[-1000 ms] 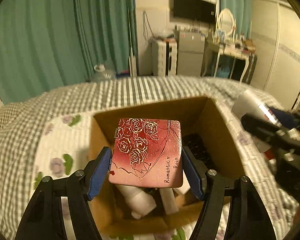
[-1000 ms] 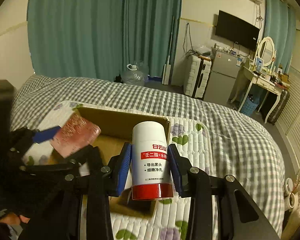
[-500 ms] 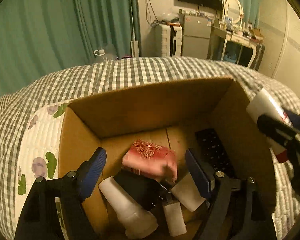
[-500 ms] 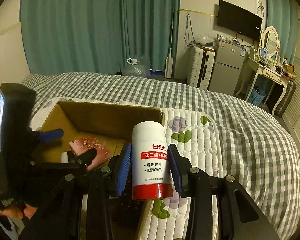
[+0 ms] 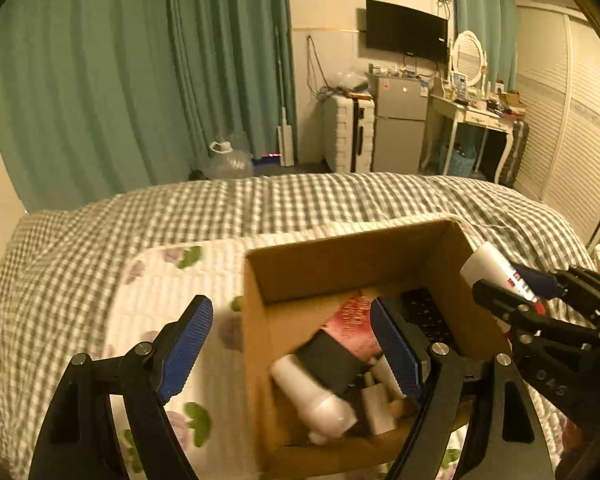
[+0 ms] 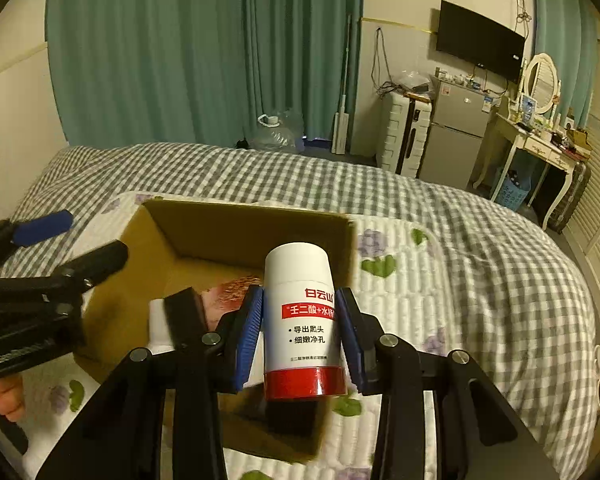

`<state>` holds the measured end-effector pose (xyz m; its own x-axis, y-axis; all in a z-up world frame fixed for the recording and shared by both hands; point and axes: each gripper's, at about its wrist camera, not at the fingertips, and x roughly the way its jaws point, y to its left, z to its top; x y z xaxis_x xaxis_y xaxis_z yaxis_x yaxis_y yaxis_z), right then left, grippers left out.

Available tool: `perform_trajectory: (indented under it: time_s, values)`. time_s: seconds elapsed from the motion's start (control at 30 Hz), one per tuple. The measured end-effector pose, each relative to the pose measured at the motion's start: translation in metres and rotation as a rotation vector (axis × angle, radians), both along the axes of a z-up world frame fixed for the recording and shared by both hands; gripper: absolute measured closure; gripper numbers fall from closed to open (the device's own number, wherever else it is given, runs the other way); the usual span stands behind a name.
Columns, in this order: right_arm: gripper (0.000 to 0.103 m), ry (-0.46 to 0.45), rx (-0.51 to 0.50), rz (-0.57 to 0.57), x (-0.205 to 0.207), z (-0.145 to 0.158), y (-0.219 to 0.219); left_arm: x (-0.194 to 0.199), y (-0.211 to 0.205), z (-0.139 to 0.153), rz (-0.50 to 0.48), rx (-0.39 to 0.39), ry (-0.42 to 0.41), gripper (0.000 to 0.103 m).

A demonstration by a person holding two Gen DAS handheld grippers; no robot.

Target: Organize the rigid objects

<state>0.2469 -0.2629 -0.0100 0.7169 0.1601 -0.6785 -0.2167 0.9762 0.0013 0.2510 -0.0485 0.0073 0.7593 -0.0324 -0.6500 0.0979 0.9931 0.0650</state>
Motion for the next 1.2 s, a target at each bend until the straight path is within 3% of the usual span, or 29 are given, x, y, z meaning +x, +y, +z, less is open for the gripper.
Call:
perform_trajectory:
  time_s: [0.17,0.47,0.5,0.57,0.6,0.83,1.1,1.2]
  values:
    - [0.066,0.033,0.001,0.003,0.017,-0.016,0.025,0.005,0.024,-0.006,0.032,-0.009,0.002,0.02]
    - [0.066,0.091,-0.09,0.015,0.057,-0.053,0.051,0.016,0.049,-0.033,0.051,-0.012,0.015,0.02]
    - [0.063,0.095,-0.103,0.014,0.059,-0.055,0.052,0.016,0.05,-0.035,0.056,-0.015,0.014,0.02]
    - [0.043,0.058,-0.131,-0.011,0.059,-0.054,0.054,0.015,0.054,-0.038,0.071,-0.025,0.01,0.02]
    - [0.038,0.041,-0.121,-0.015,0.057,-0.051,0.053,0.014,0.056,-0.038,0.071,-0.031,0.015,0.02]
    - [0.038,0.017,-0.055,-0.021,0.029,-0.016,0.039,-0.009,0.054,-0.018,0.072,-0.028,-0.003,0.02]
    - [0.037,-0.063,-0.02,-0.021,-0.047,0.057,0.02,-0.079,0.039,0.047,0.075,-0.034,-0.146,0.02]
    - [0.031,-0.128,0.016,-0.035,-0.088,0.082,0.01,-0.111,0.035,0.067,0.086,-0.033,-0.211,0.02]
